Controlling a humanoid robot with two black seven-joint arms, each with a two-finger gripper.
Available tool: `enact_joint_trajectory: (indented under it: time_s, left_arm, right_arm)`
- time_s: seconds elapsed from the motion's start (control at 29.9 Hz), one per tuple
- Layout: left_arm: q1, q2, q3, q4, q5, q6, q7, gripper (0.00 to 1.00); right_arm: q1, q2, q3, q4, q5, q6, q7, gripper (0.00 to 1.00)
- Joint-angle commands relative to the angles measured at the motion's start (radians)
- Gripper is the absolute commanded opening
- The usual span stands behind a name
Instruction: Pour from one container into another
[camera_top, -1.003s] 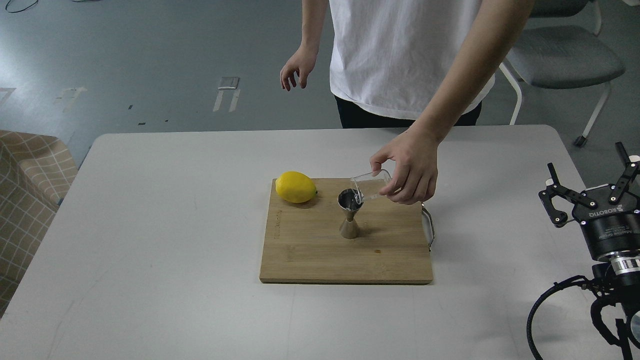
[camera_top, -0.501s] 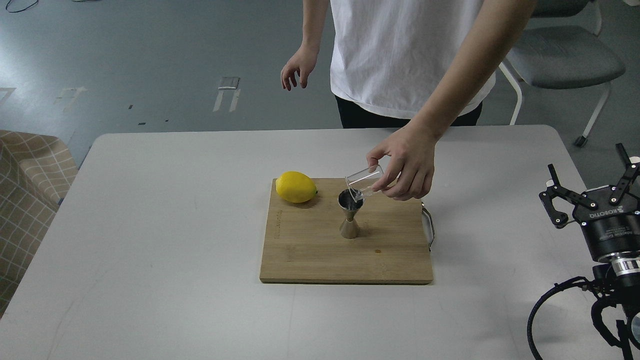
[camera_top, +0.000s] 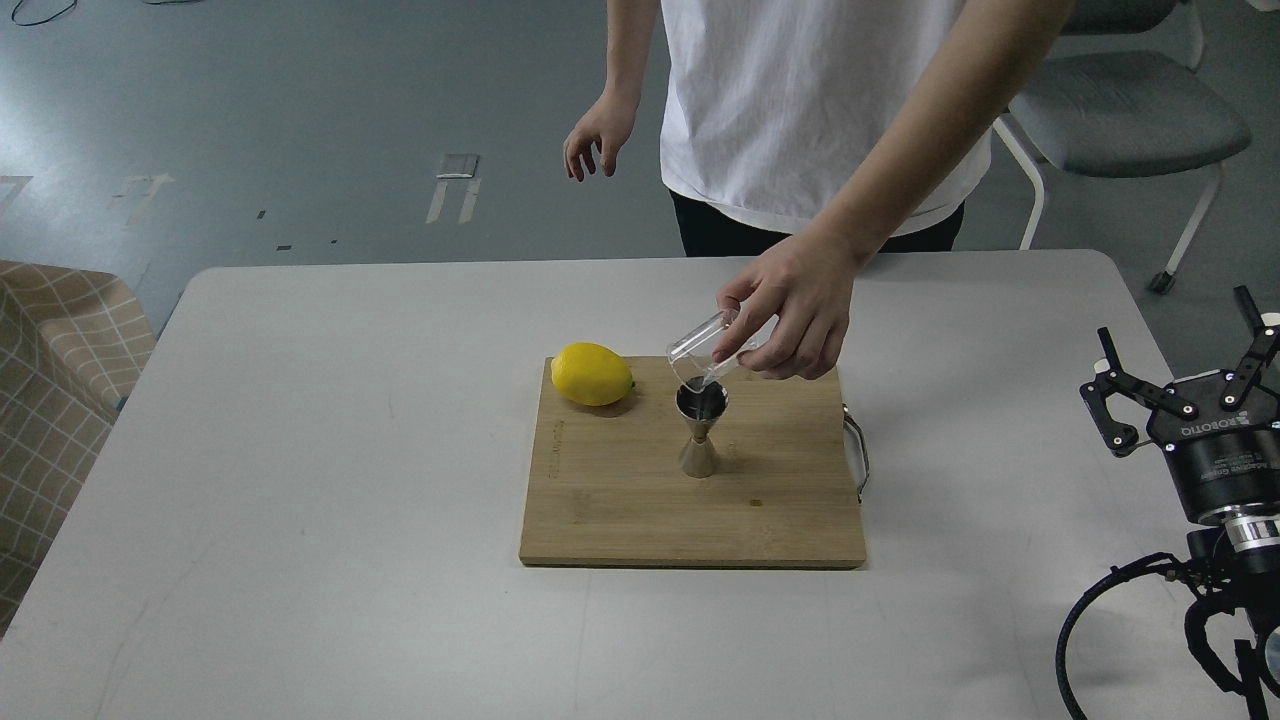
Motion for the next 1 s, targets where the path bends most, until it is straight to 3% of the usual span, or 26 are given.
enact_joint_trajectory:
  time_s: [0.0, 0.17, 0.27, 0.33, 0.43, 0.53, 0.97]
  left_arm:
    - [-0.010, -0.038, 0.000, 0.000, 0.000, 0.000, 0.038, 0.98]
    - [-0.040, -0.095, 0.032, 0.000, 0.000, 0.001, 0.028, 0.98]
    - [-0.063, -0.132, 0.075, 0.000, 0.000, 0.097, 0.028, 0.98]
    - [-0.089, -0.178, 0.137, -0.002, 0.002, 0.220, 0.029, 0.98]
    - [-0.115, -0.205, 0.210, -0.002, 0.002, 0.304, 0.037, 0.98]
    - [-0.122, -0.225, 0.279, -0.002, 0.000, 0.331, 0.038, 0.98]
    - [-0.135, -0.261, 0.320, -0.003, 0.003, 0.331, 0.040, 0.98]
  right_arm:
    - [0.002, 0.000, 0.000, 0.000, 0.001, 0.000, -0.002, 1.00]
    - [0.006, 0.001, 0.000, 0.000, 0.001, 0.000, -0.002, 1.00]
    - [0.006, 0.001, 0.000, 0.000, 0.001, 0.000, -0.002, 1.00]
    - [0.006, 0.001, 0.000, 0.002, 0.001, 0.000, -0.002, 1.00]
    - [0.005, 0.001, 0.000, 0.003, 0.001, 0.000, 0.000, 1.00]
    - [0.003, 0.001, 0.000, 0.003, 0.001, 0.000, 0.000, 1.00]
    - [0.006, 0.004, 0.000, 0.005, 0.001, -0.002, 0.000, 1.00]
